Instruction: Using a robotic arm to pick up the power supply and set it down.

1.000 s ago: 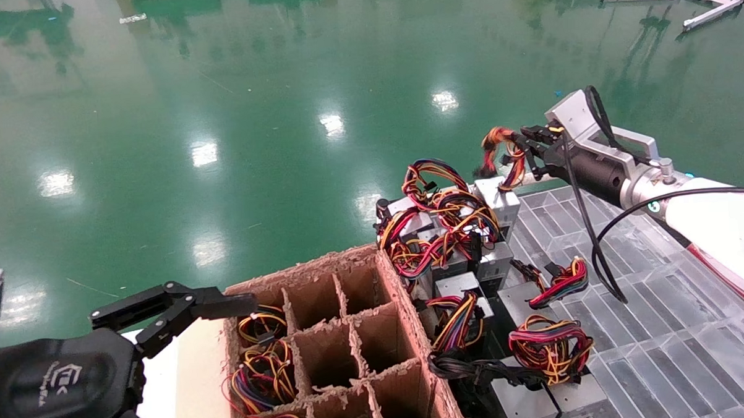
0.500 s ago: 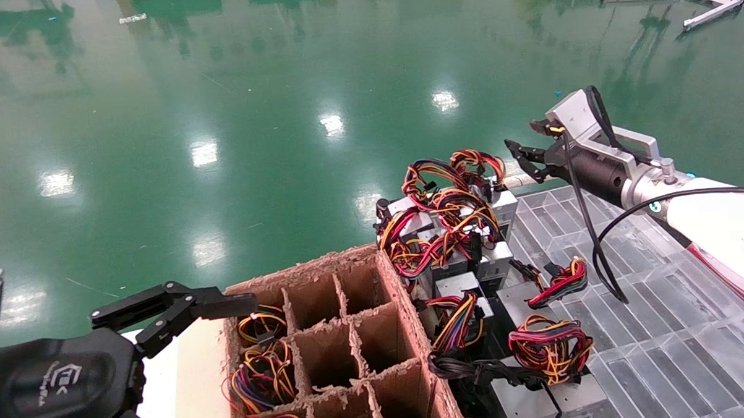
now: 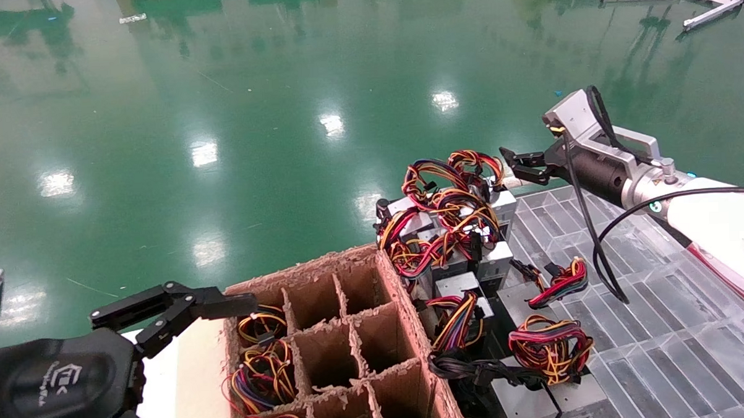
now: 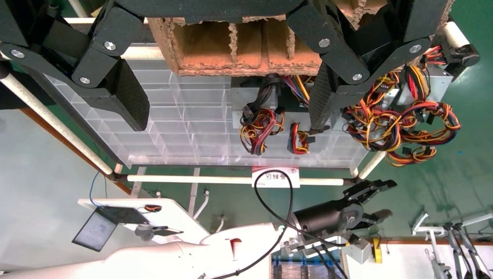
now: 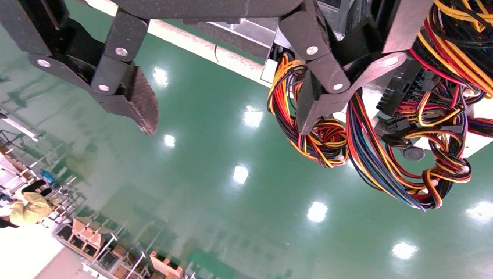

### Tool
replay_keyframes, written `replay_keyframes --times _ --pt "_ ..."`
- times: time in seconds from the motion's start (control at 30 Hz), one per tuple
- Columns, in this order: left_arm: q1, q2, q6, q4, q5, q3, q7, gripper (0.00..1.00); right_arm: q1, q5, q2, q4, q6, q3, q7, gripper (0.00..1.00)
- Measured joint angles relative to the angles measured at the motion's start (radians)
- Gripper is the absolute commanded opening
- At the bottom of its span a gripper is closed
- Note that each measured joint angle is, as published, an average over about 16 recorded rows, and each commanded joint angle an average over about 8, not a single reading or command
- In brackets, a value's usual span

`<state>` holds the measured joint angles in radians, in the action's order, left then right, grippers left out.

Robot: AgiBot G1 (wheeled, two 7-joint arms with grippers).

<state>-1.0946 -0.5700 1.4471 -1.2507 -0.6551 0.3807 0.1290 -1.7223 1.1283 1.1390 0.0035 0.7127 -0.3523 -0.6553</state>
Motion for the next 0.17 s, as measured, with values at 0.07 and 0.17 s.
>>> replay_keyframes --times 0.07,0.17 --pt "0.0 0.0 0.0 0.0 0.0 0.0 0.0 1.0 0.0 0.0 0.0 0.0 0.0 0.0 0.0 1.0" --pt "0.0 0.0 0.0 0.0 0.0 0.0 0.0 1.0 0.0 0.0 0.0 0.0 0.0 0.0 0.0 1.0"
